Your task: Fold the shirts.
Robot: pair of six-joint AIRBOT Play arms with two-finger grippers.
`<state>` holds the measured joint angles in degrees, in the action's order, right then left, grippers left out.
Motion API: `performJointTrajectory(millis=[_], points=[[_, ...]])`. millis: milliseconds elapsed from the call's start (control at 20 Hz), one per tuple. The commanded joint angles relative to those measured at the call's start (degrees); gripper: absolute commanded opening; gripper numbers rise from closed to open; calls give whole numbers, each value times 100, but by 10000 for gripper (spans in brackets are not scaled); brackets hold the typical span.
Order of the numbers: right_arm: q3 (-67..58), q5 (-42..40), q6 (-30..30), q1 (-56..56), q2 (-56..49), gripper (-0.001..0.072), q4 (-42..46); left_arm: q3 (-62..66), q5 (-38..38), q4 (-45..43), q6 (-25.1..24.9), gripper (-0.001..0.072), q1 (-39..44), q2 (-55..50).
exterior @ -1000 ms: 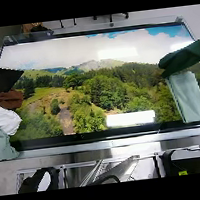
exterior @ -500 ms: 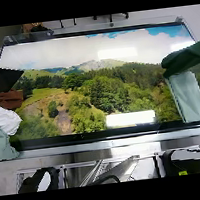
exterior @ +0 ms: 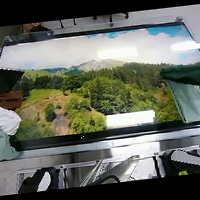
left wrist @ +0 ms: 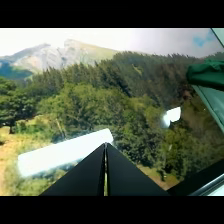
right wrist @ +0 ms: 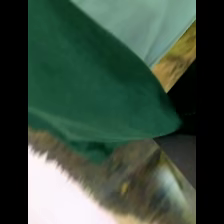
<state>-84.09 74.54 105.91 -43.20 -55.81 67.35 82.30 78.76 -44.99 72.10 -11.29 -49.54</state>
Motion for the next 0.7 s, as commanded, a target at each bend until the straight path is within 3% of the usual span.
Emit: performJointTrajectory(millis=[0,550,600,650], points=[[85,1023,774,-4,79,21,1558,-2,186,0,-179,18,-4,0],[1755,660,789,-2,-568,42,2098,-2,227,0,-221,18,-4,0],[1777,723,723,-2,-693,263,2098,-2,225,0,-221,18,-4,0],[1779,822,601,-2,-793,585,2105,-2,223,0,-221,18,-4,0]])
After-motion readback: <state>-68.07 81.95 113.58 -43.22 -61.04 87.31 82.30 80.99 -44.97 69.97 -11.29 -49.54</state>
